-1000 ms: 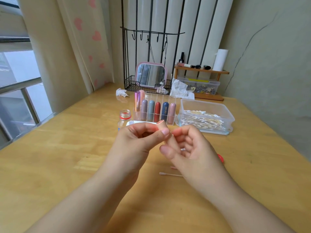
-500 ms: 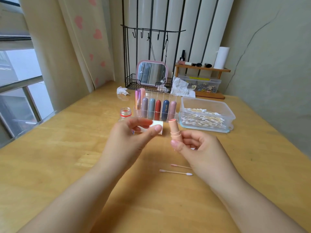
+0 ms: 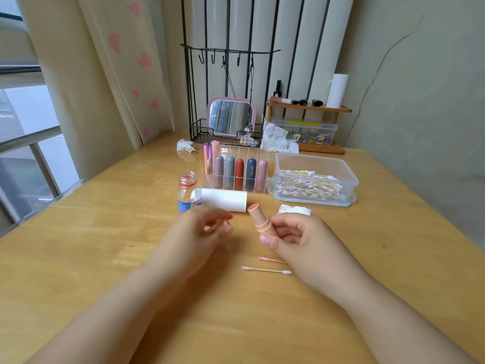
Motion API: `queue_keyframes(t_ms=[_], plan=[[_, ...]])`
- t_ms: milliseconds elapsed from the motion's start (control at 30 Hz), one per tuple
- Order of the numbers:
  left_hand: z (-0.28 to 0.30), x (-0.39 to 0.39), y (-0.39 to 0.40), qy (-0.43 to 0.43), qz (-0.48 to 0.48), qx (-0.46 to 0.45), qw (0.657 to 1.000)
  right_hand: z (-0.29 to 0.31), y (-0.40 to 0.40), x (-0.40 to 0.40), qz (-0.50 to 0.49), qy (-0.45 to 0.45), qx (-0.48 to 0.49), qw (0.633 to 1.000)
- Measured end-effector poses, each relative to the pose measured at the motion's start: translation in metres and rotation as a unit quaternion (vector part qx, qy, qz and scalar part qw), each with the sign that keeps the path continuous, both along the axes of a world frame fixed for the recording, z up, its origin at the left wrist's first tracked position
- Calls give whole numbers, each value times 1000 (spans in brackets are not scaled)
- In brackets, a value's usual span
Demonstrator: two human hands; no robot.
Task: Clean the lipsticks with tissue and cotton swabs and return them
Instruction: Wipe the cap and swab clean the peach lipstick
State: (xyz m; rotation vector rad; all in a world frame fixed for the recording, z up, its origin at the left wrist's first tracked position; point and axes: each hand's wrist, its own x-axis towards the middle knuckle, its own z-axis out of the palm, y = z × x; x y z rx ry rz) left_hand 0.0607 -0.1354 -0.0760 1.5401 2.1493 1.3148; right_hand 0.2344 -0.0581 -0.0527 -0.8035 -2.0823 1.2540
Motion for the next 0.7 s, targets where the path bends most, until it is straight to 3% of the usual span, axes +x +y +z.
queue_keyframes(t_ms=[67,200,567,700], plan=[[10,8,-6,-162,-83,42,982,2,-2,1,14,9,-8,1000],[15,13,-8,-289,-139,88,943,7,-4,2,31,-3,-1,1000],[12,13,-10,-248,-154,66,954,12,-13,4,7,-154,196,968],[14,17,-8,-297,-151,87,939,12,-21,-2,1,-114,149,982]])
